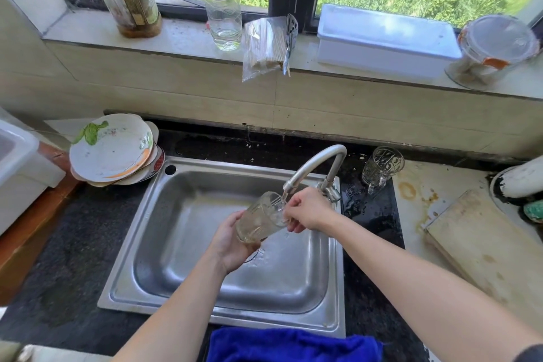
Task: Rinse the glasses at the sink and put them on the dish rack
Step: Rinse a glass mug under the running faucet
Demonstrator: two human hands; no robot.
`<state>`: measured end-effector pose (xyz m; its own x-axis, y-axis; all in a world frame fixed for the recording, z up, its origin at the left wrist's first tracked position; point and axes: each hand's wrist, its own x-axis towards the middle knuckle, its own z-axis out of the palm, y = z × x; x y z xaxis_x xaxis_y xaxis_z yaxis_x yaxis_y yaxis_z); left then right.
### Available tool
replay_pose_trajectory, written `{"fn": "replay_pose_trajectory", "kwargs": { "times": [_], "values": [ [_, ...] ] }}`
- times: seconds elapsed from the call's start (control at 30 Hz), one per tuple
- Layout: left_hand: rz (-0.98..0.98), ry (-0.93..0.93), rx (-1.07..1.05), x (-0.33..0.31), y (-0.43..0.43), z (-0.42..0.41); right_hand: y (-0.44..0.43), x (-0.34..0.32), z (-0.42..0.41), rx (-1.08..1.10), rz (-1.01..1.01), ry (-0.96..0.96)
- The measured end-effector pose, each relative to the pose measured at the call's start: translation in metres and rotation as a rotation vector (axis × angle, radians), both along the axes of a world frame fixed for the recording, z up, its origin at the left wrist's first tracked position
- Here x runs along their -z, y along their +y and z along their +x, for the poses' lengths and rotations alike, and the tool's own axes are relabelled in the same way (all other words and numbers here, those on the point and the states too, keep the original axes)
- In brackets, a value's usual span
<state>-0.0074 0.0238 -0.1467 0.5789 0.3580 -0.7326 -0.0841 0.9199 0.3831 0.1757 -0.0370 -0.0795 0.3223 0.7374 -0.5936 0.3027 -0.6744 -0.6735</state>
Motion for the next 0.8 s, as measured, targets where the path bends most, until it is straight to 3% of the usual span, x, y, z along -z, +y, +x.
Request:
{"fn": "replay_pose_trajectory", "kwargs": {
  "times": [0.17, 0.2, 0.33, 0.43, 0.57, 0.7, 0.8],
  "values": [
    [-0.003, 0.081, 0.188, 0.003, 0.004, -0.002, 0.003, -0.009, 0.003, -0.164, -0.043, -0.356],
    [0.005, 0.1, 0.243, 0.0, 0.004, -0.002, 0.005, -0.011, 0.004, -0.189, -0.046, -0.352],
    [0.069, 0.146, 0.432, -0.012, 0.005, 0.002, 0.007, -0.007, 0.004, -0.089, -0.036, 0.067],
    [0.157, 0.104, 0.358, -0.02, 0.009, 0.004, 0.0, 0.004, 0.008, 0.061, -0.1, 0.22],
    [0.423, 0.328, 0.351, -0.039, 0.015, 0.006, -0.01, 0.022, 0.001, 0.235, -0.232, 0.522],
    [0.645, 0.524, 0.386, -0.054, 0.032, 0.007, -0.01, 0.032, -0.009, 0.223, -0.228, 0.563],
    [0.679, 0.565, 0.444, -0.064, 0.045, 0.004, -0.006, 0.035, -0.008, 0.193, -0.133, 0.497]
  ]
}}
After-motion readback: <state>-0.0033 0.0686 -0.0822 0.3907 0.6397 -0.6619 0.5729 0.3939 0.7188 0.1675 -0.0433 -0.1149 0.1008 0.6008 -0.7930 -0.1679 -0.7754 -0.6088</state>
